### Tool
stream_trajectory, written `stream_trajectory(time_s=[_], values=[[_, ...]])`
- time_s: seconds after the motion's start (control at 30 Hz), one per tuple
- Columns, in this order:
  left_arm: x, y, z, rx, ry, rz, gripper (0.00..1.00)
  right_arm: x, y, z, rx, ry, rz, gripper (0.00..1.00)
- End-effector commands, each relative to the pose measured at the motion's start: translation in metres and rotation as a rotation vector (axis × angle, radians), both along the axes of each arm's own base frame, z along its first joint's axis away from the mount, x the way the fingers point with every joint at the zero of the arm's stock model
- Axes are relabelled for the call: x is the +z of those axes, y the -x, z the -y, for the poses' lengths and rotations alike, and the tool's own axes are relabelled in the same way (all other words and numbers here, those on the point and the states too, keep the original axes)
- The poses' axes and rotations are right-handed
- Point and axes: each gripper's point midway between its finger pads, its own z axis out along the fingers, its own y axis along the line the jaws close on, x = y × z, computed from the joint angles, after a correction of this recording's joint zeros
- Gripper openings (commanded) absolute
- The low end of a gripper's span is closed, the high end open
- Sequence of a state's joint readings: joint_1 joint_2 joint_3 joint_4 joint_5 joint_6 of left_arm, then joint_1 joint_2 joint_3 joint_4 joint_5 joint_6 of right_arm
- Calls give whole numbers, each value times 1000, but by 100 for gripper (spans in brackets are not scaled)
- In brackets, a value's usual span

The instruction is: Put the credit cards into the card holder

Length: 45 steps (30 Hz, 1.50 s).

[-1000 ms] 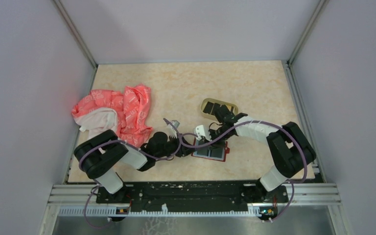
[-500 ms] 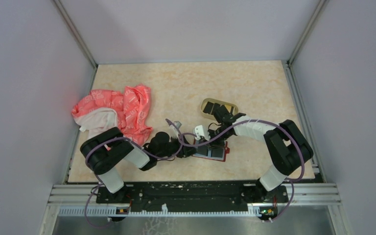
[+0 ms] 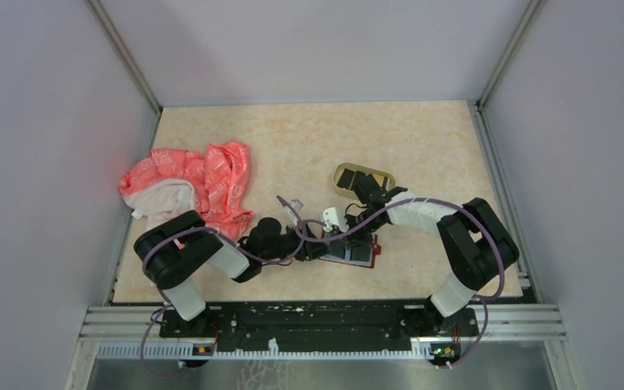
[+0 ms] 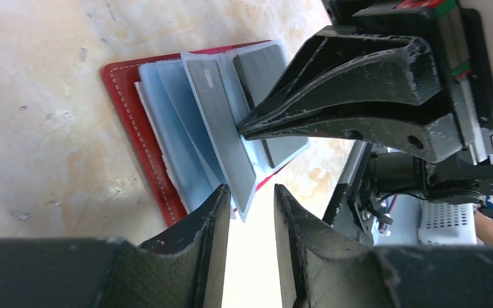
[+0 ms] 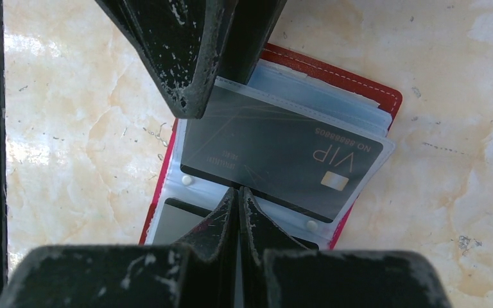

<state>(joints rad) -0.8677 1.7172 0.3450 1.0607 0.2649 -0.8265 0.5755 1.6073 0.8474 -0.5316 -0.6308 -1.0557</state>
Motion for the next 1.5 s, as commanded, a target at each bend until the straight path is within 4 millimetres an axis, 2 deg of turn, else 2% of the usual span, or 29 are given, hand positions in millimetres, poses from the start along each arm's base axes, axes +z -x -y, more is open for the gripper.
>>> stream_trajectory(time_s=[0.0, 0.13, 0.27, 0.6, 0.9, 1.07, 1.27, 1.47], values=[[17, -1, 12, -37, 75, 23, 37, 2, -8, -6, 7, 3, 28, 0], [19, -1, 15, -47, 90, 20, 37, 7, -7, -8, 8, -11, 23, 0], [18, -1, 16, -50, 89, 16, 37, 27, -7, -13, 3, -81, 14, 1], [27, 0, 24, -82, 88, 35, 37, 52, -16, -2, -40, -163, 8, 11], [27, 4, 42, -132, 85, 37, 38, 72, -45, 13, -244, -210, -7, 24], [24, 8, 58, -169, 84, 30, 39, 80, -70, 25, -406, -205, -8, 26], [15, 15, 79, -223, 83, 13, 39, 93, -91, 41, -548, -225, 0, 27], [27, 13, 83, -222, 99, 62, 40, 113, -101, 50, -609, -284, 21, 29]])
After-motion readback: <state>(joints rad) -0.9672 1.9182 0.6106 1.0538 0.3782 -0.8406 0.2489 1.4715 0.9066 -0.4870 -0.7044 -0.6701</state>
